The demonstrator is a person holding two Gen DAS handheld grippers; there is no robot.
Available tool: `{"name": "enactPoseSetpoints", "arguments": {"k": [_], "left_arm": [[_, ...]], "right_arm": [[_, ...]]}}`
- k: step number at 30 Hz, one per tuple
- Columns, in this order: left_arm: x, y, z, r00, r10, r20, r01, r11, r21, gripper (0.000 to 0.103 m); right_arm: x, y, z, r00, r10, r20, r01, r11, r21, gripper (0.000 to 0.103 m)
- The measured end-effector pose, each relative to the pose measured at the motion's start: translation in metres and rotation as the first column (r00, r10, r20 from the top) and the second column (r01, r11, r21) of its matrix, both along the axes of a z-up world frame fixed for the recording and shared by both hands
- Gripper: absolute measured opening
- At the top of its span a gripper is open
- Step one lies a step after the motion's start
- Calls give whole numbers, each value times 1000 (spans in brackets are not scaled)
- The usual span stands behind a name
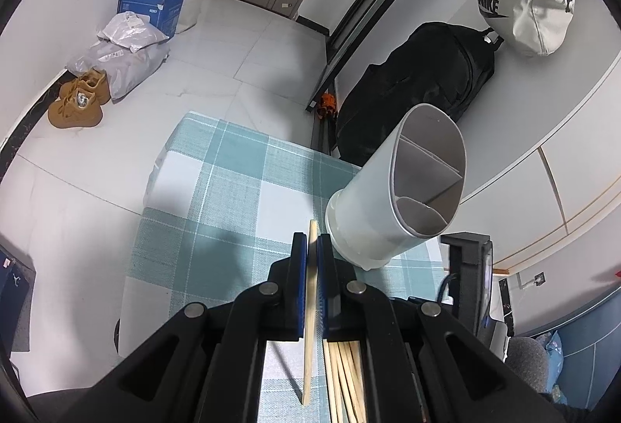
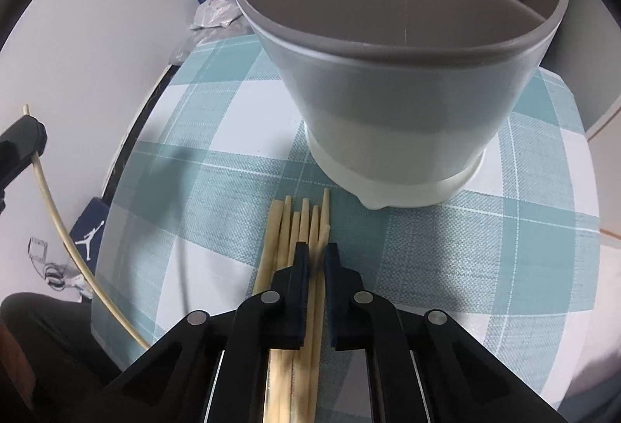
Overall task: Organize utensils
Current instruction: 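Lift the chopstick with the left gripper while the right gripper grasps another chopstick, then carry the chopstick in the left gripper over the holder and release it inside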
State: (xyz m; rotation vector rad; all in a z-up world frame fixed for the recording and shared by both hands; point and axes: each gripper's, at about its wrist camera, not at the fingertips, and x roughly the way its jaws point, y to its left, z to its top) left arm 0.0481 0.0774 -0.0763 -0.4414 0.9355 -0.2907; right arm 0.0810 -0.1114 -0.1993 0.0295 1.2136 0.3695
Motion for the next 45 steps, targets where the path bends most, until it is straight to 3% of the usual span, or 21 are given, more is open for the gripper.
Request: {"name": "enactPoseSetpoints", "arguments": {"k": [6,13,19,31,37,45], "left_arm": [[0,0,0,1000,5,0,-5,1000,7,1],[-5,-5,4,1000,-14,25,13,999,30,1],[-11,-16,13,996,-68,52,65,996,58,1],[-26,-48,49,977,-177,115,161,978,134,1],[-26,-58,74,971,-191,146,169,974,153,1],[-8,-64,118,967,-171,187,144,978,153,1]], "right_arm": [[-8,-7,17,999,-1,45,-2,999,54,3],[-30,-35,54,990,-51,131,21,976,216,3],[-55,-50,87,961,-80,266,0,957,290,3],[-74,-71,124,883,-181,432,6,926,376,3],[-70,-77,150,819,-219,530,-2,923,384,3],[-40,-88,185,746,-288,600,11,907,421,3]]}}
